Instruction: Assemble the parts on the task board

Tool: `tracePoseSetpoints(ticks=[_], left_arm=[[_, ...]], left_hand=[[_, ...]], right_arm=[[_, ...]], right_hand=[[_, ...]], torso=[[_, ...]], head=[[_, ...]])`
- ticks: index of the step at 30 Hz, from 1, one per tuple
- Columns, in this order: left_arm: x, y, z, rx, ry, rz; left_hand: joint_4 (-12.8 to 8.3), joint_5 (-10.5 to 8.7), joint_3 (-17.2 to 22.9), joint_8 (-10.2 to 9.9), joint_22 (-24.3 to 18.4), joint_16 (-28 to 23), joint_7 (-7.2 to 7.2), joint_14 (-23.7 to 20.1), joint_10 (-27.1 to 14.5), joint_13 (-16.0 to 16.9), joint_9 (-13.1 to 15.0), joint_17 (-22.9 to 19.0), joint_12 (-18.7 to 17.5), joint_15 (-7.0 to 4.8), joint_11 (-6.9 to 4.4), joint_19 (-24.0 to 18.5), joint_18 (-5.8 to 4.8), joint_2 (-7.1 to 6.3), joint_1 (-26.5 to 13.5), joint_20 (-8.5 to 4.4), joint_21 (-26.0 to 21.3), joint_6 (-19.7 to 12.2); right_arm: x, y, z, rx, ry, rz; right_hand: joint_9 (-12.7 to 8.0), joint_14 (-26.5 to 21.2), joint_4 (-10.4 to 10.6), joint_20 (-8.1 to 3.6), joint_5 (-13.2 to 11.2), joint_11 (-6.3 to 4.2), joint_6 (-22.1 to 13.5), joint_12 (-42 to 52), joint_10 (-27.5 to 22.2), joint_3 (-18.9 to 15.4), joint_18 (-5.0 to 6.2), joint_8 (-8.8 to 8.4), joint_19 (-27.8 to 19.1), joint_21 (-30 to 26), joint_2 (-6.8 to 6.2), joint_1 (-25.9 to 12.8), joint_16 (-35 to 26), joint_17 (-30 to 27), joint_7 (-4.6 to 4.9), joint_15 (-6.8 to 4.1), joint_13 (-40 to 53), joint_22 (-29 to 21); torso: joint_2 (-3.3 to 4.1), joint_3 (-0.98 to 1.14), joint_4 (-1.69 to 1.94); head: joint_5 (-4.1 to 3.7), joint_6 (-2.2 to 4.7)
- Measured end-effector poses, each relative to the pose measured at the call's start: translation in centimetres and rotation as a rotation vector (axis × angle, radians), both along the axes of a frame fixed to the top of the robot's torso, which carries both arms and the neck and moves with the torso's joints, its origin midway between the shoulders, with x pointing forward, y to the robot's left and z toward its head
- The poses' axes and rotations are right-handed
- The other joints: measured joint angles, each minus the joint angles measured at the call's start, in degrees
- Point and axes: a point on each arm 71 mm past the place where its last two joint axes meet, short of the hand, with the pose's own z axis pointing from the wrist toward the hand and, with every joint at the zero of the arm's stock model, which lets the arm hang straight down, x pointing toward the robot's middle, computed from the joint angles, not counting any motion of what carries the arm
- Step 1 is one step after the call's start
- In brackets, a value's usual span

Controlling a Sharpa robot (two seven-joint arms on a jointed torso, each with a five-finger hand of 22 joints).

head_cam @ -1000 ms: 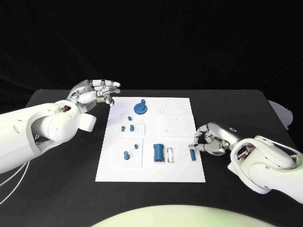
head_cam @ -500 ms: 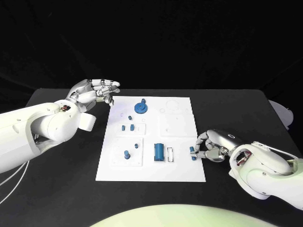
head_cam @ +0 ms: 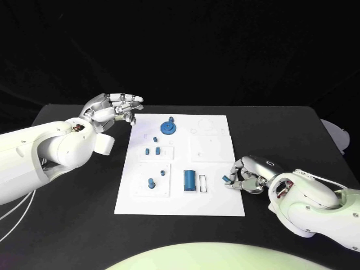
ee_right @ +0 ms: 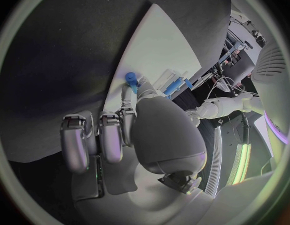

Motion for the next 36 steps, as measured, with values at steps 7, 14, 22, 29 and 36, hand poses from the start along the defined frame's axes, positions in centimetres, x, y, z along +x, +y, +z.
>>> tracePoseSetpoints(ticks=[7, 14, 22, 29, 36], left_arm=[[0.0, 0.0, 0.0, 0.0, 0.0, 0.0], [0.0, 0.0, 0.0, 0.0, 0.0, 0.0], [0.0, 0.0, 0.0, 0.0, 0.0, 0.001], [0.0, 0.0, 0.0, 0.0, 0.0, 0.001], [0.0, 0.0, 0.0, 0.0, 0.001, 0.0]], left_hand=[[0.0, 0.0, 0.0, 0.0, -0.1, 0.0, 0.0, 0.0, -0.2, 0.1, 0.0, -0.1, 0.4, 0.0, -0.21, 0.2, 0.01, 0.0, 0.0, 0.21, -0.2, 0.0], [0.0, 0.0, 0.0, 0.0, -0.1, 0.0, 0.0, 0.0, -0.2, 0.1, 0.0, -0.1, 0.4, 0.0, -0.21, 0.2, 0.0, 0.0, 0.0, 0.21, -0.2, 0.0], [0.0, 0.0, 0.0, 0.0, -0.1, 0.0, 0.0, 0.0, -0.2, 0.1, 0.0, -0.1, 0.4, 0.0, -0.21, 0.2, 0.0, 0.0, 0.0, 0.21, -0.2, 0.0], [0.0, 0.0, 0.0, 0.0, -0.1, 0.0, 0.0, 0.0, -0.2, 0.1, 0.0, -0.1, 0.4, 0.0, -0.21, 0.2, 0.01, 0.0, 0.0, 0.21, -0.2, 0.0], [0.0, 0.0, 0.0, 0.0, -0.1, 0.0, 0.0, 0.0, -0.2, 0.1, 0.0, -0.1, 0.4, 0.0, -0.21, 0.2, 0.01, 0.0, 0.0, 0.21, -0.2, 0.0]], right_arm=[[0.1, 0.4, 0.1, -0.011, -0.005, 0.02], [0.0, 0.7, 0.2, -0.02, -0.016, 0.033], [-0.6, 1.1, 0.3, -0.007, -0.017, 0.032], [-0.7, 2.4, 1.5, 0.052, -0.037, 0.035], [-0.7, 4.0, 1.8, 0.124, -0.024, 0.026]], right_hand=[[-1.0, -0.1, -1.3, 0.0, -0.2, -0.32, 1.0, -0.4, -0.1, 5.9, 0.0, -1.06, 0.0, 0.0, -3.34, 3.8, 0.0, 0.0, -0.48, -0.36, 0.0, 0.0], [-0.1, 0.0, 5.2, 0.0, 2.8, -0.87, 1.2, 0.0, 0.9, 14.6, 0.0, -0.98, 0.0, 0.0, -5.43, 5.8, 0.0, 0.0, -0.38, -0.68, -3.9, 0.0], [0.7, -0.1, 7.3, 0.0, 4.3, -0.98, 0.9, -0.2, 1.2, 22.1, 0.0, -0.4, 0.0, 0.0, -8.35, 1.2, 0.0, 0.0, -0.1, -0.78, -7.3, 0.0], [0.7, -0.1, 6.4, 0.0, 4.5, -0.98, 0.8, -0.2, 1.2, 24.4, 0.0, 0.56, 0.0, 0.0, -9.1, -1.6, 0.0, 0.0, -0.05, -0.78, -7.1, 0.0], [0.7, -0.1, 4.9, 0.0, 4.5, -0.98, 0.6, -0.2, 1.2, 26.2, 0.0, 0.9, 0.0, 0.0, -9.34, -2.8, 0.0, 0.0, 0.18, -0.77, -7.1, 0.0]], torso=[[0.0, -0.01, -0.01], [-0.03, -0.01, -0.02], [-0.02, 0.01, -0.02], [-0.02, 0.01, -0.02], [0.0, 0.01, 0.0]], head=[[0.01, -0.26], [-0.01, -0.27], [0.13, -0.18], [0.18, -0.03], [0.2, 0.03]])
